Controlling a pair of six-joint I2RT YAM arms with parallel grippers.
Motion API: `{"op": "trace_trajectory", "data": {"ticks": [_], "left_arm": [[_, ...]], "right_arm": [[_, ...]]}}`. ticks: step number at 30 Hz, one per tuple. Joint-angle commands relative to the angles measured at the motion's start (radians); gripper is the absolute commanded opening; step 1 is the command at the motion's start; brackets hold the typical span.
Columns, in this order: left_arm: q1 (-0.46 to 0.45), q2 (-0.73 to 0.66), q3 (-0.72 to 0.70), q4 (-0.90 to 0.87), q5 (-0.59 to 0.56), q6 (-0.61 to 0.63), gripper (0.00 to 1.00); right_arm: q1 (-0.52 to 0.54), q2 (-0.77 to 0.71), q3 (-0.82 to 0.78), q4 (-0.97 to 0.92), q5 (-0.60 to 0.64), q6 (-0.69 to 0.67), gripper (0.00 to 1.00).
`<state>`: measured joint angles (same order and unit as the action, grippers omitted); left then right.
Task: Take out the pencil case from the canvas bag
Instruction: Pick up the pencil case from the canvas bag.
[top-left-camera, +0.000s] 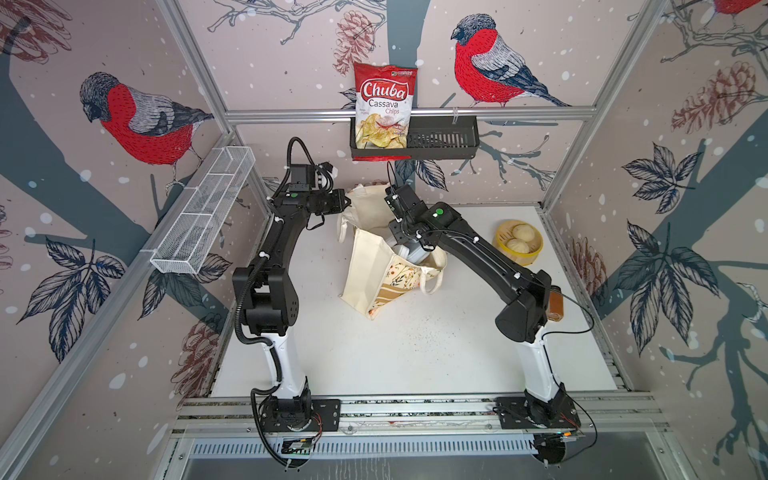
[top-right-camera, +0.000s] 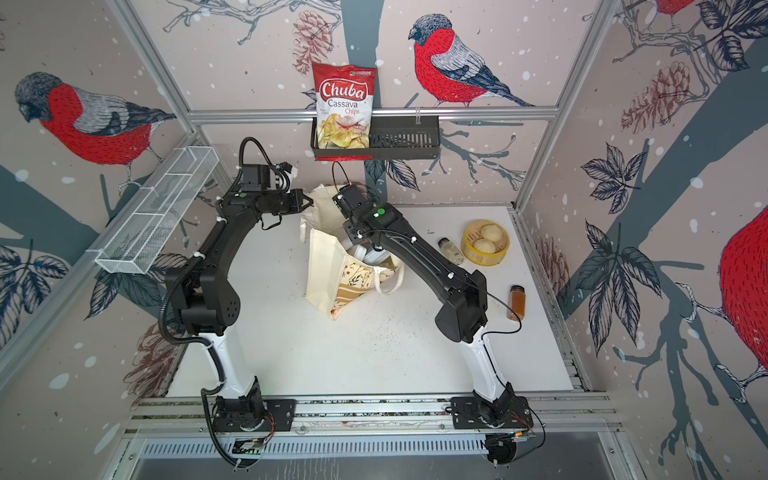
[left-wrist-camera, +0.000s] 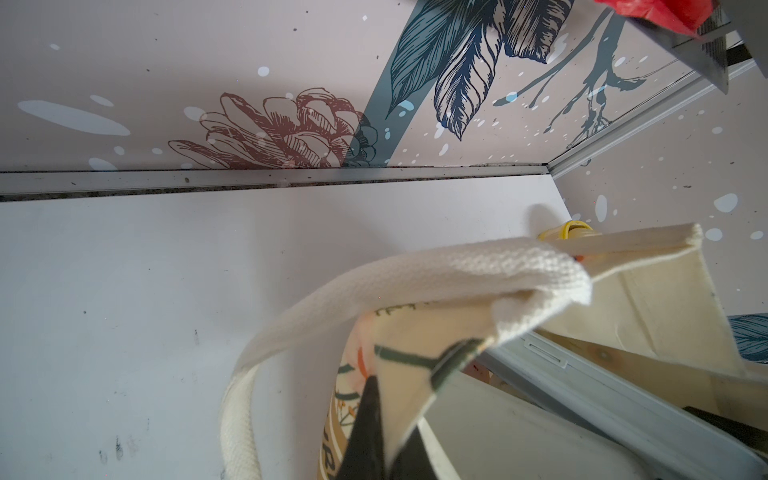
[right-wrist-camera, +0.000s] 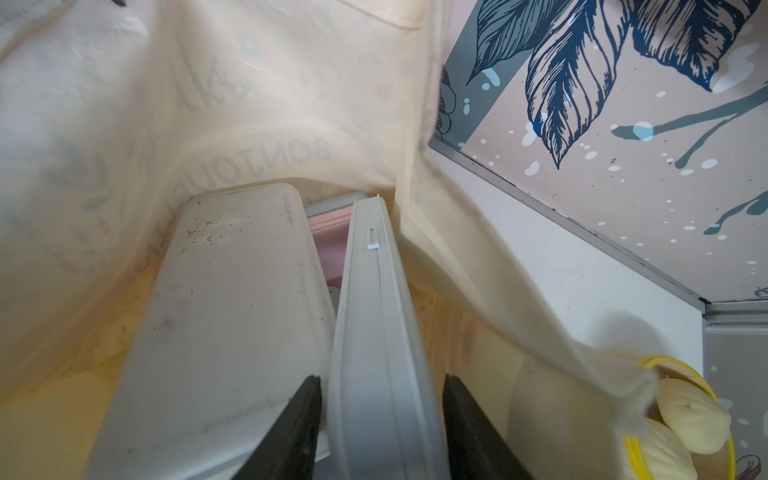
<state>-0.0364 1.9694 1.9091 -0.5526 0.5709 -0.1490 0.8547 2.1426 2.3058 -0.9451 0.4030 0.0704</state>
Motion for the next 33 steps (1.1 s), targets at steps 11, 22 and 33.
{"op": "trace_trajectory", "data": {"ticks": [11, 22, 33], "left_arm": [[-0.003, -0.021, -0.025, 0.018, 0.025, 0.016, 0.0], [-0.008, -0.039, -0.038, 0.039, 0.026, 0.012, 0.0], [-0.005, -0.115, -0.07, 0.086, 0.014, 0.009, 0.0]], "right_arm": [[0.024, -0.028, 0.015, -0.064, 0.015, 0.023, 0.29], [0.035, -0.113, 0.016, -0.058, -0.004, 0.041, 0.17], [0.048, -0.279, -0.008, -0.03, -0.064, 0.104, 0.0]]}}
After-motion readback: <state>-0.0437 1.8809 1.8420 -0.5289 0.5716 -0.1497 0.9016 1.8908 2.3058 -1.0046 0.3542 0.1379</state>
